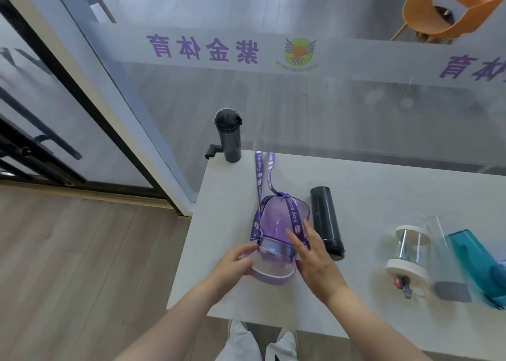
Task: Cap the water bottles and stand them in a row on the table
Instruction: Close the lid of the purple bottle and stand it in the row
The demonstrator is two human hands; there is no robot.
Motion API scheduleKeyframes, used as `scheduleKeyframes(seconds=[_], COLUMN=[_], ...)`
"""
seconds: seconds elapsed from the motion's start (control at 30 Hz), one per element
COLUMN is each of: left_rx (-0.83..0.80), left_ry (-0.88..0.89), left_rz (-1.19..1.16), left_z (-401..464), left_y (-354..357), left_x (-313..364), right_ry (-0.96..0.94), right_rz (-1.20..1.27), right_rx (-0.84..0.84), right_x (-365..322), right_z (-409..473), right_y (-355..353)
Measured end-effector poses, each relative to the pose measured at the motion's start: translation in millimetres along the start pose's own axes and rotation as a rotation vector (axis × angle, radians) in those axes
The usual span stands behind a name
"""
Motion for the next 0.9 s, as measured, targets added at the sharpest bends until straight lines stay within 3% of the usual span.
scheduleKeyframes(seconds=[0.33, 0.53, 0.7, 0.9], left_rx=[0.102, 0.176, 0.114, 0.097], left_ry=[0.048, 0.202, 0.267, 0.308], left_rz=[-0.07, -0.111, -0.199, -0.059], left_z=[-10, -23, -26, -16], left_y=[2, 19, 25, 31], left_x=[-2, 11, 36, 44], right_ry=[0.056, 0.203, 0.299, 0.426], right_rz=[0.161, 0.435, 0.483, 0.553], right_rx=[-0.091, -0.022, 0.01, 0.022], right_x=[-1, -11, -15, -4], right_z=[-19, -15, -7, 12], right_y=[14, -14, -43, -59])
Point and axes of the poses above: each hand's wrist, its own z-axis towards the middle knuckle, its own y-axis out of the palm, x = y × z, the point moved 4 cm from there along z, towards the middle knuckle, and after that the axes turned 3 degrees about -y, right-handed, at the moved point
